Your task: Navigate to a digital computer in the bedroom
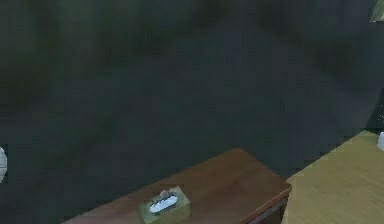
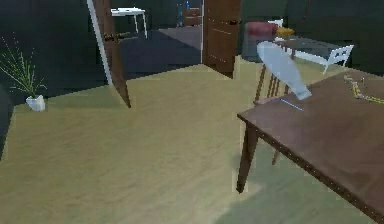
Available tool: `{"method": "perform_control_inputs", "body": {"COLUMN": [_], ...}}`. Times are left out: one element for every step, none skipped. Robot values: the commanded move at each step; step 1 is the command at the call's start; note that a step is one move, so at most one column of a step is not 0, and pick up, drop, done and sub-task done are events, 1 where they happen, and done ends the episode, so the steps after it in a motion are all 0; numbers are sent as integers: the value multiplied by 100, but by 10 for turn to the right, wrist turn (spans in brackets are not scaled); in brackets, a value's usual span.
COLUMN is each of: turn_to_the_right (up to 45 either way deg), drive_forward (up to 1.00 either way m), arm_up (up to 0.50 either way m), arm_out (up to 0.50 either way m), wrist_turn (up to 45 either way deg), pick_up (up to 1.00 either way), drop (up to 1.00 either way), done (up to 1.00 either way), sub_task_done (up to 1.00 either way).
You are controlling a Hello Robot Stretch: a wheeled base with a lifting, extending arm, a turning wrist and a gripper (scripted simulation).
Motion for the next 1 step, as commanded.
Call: {"method": "perform_control_inputs", "body": {"turn_to_the_right": [450], "drive_forward": [0], "arm_up": [0], "arm_out": [0], "wrist_turn": [0], "pick_up": [0], "drop": [0], "done": [0], "sub_task_done": [0]}}
